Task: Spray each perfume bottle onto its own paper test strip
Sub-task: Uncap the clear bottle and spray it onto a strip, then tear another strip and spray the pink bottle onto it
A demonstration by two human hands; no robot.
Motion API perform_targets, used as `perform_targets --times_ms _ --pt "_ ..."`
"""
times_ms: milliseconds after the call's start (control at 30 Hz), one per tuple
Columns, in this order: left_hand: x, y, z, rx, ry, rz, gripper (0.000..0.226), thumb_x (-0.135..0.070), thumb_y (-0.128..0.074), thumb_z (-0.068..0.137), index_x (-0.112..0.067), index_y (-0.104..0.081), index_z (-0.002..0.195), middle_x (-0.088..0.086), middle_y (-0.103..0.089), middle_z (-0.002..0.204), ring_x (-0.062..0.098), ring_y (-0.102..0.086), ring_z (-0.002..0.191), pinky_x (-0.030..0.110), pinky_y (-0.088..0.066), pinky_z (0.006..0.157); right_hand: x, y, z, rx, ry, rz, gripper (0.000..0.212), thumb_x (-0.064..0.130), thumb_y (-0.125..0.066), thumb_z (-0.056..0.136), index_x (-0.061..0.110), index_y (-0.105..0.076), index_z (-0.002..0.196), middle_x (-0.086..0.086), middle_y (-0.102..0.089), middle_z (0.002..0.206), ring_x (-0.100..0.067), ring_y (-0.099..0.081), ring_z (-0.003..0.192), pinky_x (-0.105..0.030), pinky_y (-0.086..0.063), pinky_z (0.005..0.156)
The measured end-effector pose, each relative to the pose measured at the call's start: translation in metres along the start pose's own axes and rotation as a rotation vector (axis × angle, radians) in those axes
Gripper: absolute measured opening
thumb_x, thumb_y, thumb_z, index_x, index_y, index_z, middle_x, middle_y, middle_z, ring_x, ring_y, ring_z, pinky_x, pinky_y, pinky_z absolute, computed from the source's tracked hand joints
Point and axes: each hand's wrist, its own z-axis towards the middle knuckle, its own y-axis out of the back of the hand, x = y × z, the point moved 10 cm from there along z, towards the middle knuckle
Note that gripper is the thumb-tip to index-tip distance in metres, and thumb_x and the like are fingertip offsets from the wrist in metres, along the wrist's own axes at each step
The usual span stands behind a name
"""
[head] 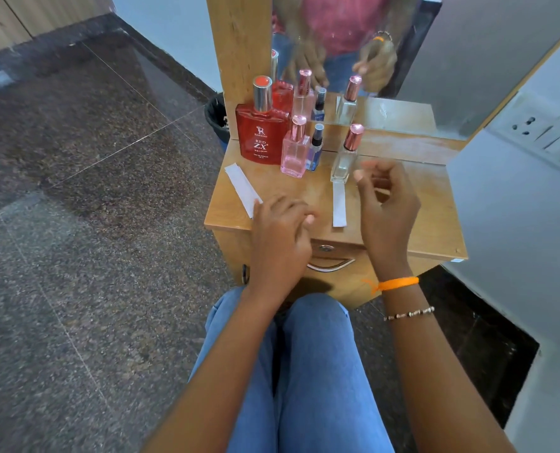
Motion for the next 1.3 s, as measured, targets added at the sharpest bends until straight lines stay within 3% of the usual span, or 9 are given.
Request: perform_targets --times_ms 67,167,367,500,567,667,800,1033,1300 --pt "0.015 0.023 -0.004 -0.112 0.067 0.031 0.018 -0.008 -0.054 0.081 -0.021 -0.066 0.086 -0.004 -0.065 0.096 0.022 -0.046 0.107 0.046 -0.033 0.102 0.011 -0.023 -0.013 0.119 0.042 -0.017 0.005 0.012 -0.063 0.086 0.015 -0.067 0.086 0.009 -0.063 0.075 0.0 -0.057 0.069 -0.013 -0.043 0.063" --pt "0.033 0.046 -0.009 -0.199 0.138 0.125 0.022 -0.004 -0.056 0.077 -0.02 -0.065 0.09 -0.002 -0.065 0.096 0.027 -0.049 0.104 0.042 -0.027 0.107 0.027 -0.073 -0.023 0.373 0.111 -0.051 0.008 0.009 -0.064 0.086 0.009 -0.071 0.089 -0.002 -0.068 0.082 -0.009 -0.058 0.07 -0.017 -0.044 0.065" --pt "0.055 0.047 -0.019 -0.154 0.156 0.309 0.036 -0.015 -0.049 0.089 -0.022 -0.058 0.123 -0.008 -0.055 0.131 0.03 -0.033 0.132 0.054 -0.005 0.115 0.036 -0.159 -0.018 0.69 0.207 -0.238 0.02 0.014 -0.061 0.089 0.013 -0.071 0.107 0.0 -0.072 0.101 -0.004 -0.054 0.08 -0.016 -0.039 0.072" --pt "0.061 0.042 -0.021 -0.114 0.126 0.354 0.033 -0.022 -0.048 0.094 -0.027 -0.057 0.125 -0.013 -0.053 0.135 0.031 -0.028 0.137 0.055 -0.001 0.114 0.029 -0.189 -0.019 0.852 0.239 -0.362 0.021 0.014 -0.059 0.09 0.016 -0.068 0.109 0.024 -0.045 0.067 -0.007 -0.045 0.079 -0.024 -0.039 0.064" --pt "0.064 0.042 -0.02 -0.111 0.113 0.365 0.033 -0.024 -0.047 0.094 -0.029 -0.056 0.125 -0.015 -0.053 0.134 0.03 -0.028 0.137 0.055 0.0 0.114 0.028 -0.193 -0.02 0.887 0.245 -0.413 0.019 0.016 -0.059 0.09 0.027 -0.066 0.104 0.016 -0.046 0.069 -0.014 -0.046 0.078 -0.028 -0.037 0.066" --pt "0.065 0.043 -0.019 -0.124 0.101 0.354 0.033 -0.025 -0.048 0.093 -0.031 -0.057 0.125 -0.016 -0.055 0.132 0.029 -0.03 0.137 0.053 0.003 0.114 0.026 -0.199 -0.021 0.931 0.262 -0.531 0.038 0.019 -0.056 0.092 0.021 -0.054 0.13 -0.008 -0.066 0.104 -0.025 -0.059 0.097 -0.037 -0.05 0.081" --pt "0.067 0.044 -0.019 -0.13 0.103 0.339 0.033 -0.026 -0.048 0.093 -0.032 -0.057 0.124 -0.018 -0.054 0.133 0.028 -0.03 0.136 0.052 0.004 0.114 0.022 -0.201 -0.02 0.946 0.211 -0.562 0.038 0.022 -0.055 0.094 0.02 -0.054 0.132 -0.008 -0.06 0.129 -0.027 -0.056 0.117 -0.04 -0.048 0.095" --pt "0.07 0.041 -0.019 -0.122 0.115 0.337 0.032 -0.028 -0.048 0.093 -0.03 -0.057 0.124 -0.016 -0.053 0.134 0.029 -0.029 0.137 0.048 0.008 0.114 0.019 -0.201 -0.018 0.926 0.165 -0.548 0.029 0.02 -0.055 0.094 0.019 -0.062 0.122 -0.006 -0.064 0.122 -0.026 -0.061 0.109 -0.038 -0.051 0.091" --pt "0.068 0.041 -0.019 -0.12 0.112 0.328 0.032 -0.028 -0.049 0.092 -0.028 -0.058 0.123 -0.015 -0.054 0.133 0.028 -0.032 0.135 0.048 0.004 0.115 0.018 -0.187 -0.016 0.745 0.096 -0.245 0.01 0.011 -0.066 0.083 0.015 -0.069 0.091 0.004 -0.061 0.085 -0.007 -0.053 0.073 -0.019 -0.039 0.062"
